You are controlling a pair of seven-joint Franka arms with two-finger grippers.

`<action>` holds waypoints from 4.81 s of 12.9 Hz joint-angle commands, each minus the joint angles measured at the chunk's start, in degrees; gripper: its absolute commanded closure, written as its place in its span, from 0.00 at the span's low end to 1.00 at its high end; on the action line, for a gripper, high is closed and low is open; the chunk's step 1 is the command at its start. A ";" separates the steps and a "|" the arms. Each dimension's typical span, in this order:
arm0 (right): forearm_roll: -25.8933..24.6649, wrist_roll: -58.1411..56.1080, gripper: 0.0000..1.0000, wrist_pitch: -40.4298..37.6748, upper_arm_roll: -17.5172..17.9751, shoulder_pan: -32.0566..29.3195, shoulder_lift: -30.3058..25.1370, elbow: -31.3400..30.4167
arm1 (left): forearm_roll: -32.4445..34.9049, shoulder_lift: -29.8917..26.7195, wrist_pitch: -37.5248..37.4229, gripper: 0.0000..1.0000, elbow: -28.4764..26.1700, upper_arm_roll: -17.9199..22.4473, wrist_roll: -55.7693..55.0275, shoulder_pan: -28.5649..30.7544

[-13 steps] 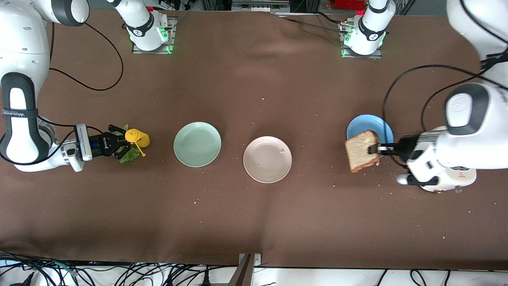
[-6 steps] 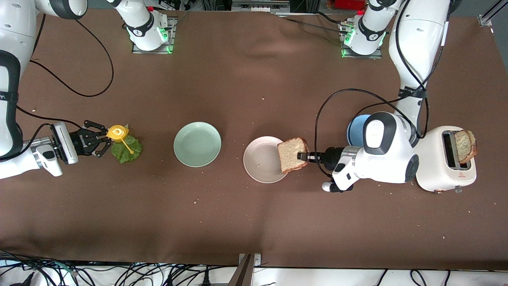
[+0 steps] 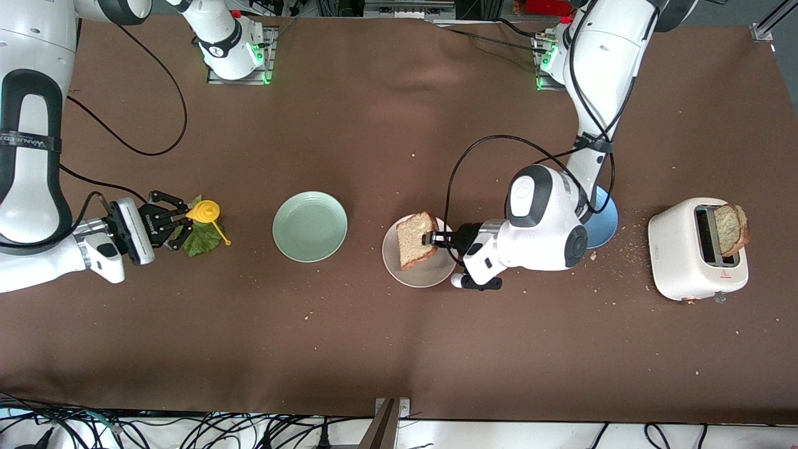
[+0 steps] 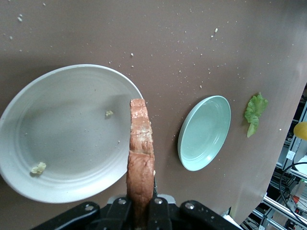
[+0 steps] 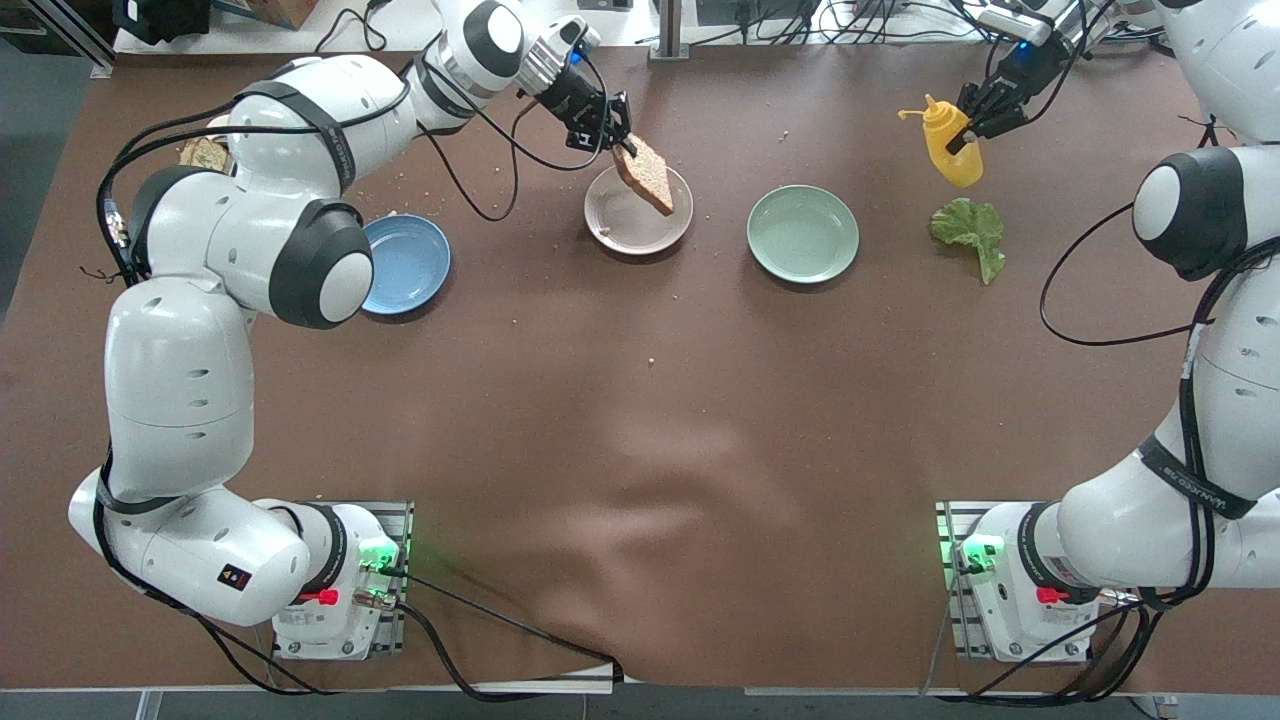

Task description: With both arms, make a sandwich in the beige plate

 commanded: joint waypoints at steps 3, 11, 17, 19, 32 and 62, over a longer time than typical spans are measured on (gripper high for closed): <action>-3.65 5.40 1.00 4.13 -0.09 5.46 -0.43 2.72 | -2.29 2.41 2.91 1.00 0.74 0.92 0.84 -2.41; -5.68 17.07 1.00 10.99 0.09 11.97 -0.34 2.72 | 1.90 2.85 3.62 0.00 -1.11 4.07 0.66 -0.92; -8.57 24.71 1.00 14.76 -0.09 17.41 -0.34 2.81 | 14.66 0.49 -1.46 0.00 -1.38 14.78 -0.75 1.45; -11.11 29.36 1.00 17.83 -0.09 20.48 -0.34 2.81 | 18.95 -1.44 -7.42 0.00 -1.03 18.83 -0.40 2.59; -55.74 65.32 1.00 24.44 0.00 49.83 1.07 4.48 | 35.76 -16.92 -18.88 0.00 -0.41 21.92 6.28 11.56; 6.26 1.50 1.00 6.26 0.09 11.38 -2.63 -4.03 | 37.96 -18.15 -21.08 0.00 -0.94 21.40 6.63 10.95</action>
